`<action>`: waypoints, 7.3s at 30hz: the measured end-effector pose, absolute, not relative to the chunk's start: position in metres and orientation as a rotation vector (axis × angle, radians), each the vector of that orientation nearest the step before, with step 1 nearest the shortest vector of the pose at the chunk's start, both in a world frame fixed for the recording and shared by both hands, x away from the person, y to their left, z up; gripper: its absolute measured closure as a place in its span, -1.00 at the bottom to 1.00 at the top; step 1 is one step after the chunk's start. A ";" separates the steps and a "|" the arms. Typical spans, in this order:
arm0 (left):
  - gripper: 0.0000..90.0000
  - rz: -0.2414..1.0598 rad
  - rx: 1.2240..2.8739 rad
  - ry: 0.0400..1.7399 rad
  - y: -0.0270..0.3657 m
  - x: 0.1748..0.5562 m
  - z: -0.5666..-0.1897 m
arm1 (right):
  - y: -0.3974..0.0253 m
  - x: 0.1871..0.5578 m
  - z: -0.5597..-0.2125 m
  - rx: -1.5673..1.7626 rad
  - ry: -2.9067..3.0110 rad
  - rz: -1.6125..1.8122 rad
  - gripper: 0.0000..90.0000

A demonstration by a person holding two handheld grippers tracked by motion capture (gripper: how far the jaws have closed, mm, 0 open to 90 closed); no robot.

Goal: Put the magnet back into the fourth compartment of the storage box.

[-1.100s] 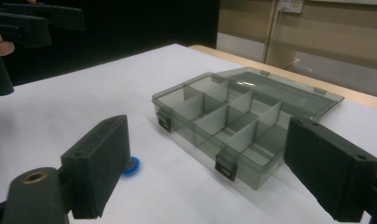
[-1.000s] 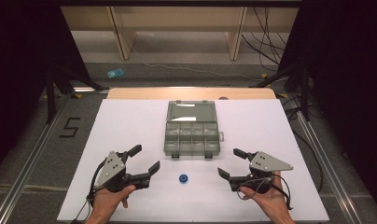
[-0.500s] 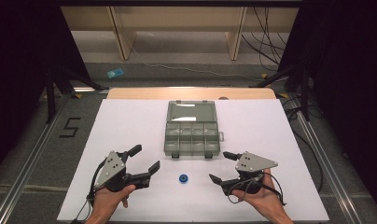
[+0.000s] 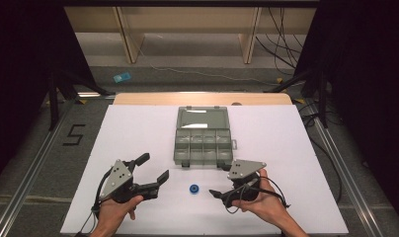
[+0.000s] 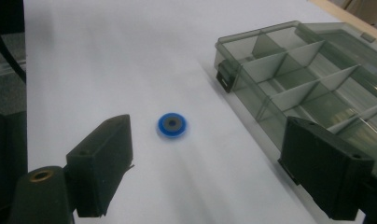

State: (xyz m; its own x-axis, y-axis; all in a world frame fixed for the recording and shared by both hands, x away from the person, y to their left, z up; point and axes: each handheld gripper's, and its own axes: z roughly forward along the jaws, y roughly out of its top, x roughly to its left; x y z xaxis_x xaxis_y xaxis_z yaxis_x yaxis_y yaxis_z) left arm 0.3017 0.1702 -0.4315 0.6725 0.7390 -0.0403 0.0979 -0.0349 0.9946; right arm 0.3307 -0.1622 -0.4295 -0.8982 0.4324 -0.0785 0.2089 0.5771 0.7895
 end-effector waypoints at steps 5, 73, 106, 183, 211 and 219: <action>-0.65 0.594 1.544 0.717 0.170 0.301 -0.431 | -0.150 0.337 -0.432 0.492 2.613 1.155 -0.58; -0.65 0.589 1.538 0.722 0.171 0.300 -0.431 | -0.055 0.383 -0.463 0.192 3.047 0.532 0.39; -0.65 0.593 1.538 0.714 0.171 0.300 -0.430 | -0.079 0.395 -0.432 0.251 2.986 0.671 0.39; -0.65 0.588 1.536 0.719 0.171 0.299 -0.430 | -0.164 0.489 -0.407 0.679 2.632 0.773 0.39; -0.65 0.588 1.536 0.722 0.171 0.300 -0.431 | -0.159 0.509 -0.418 0.740 2.624 0.768 0.39; -0.65 0.586 1.533 0.724 0.171 0.300 -0.431 | -0.160 0.513 -0.424 0.734 2.637 0.741 0.39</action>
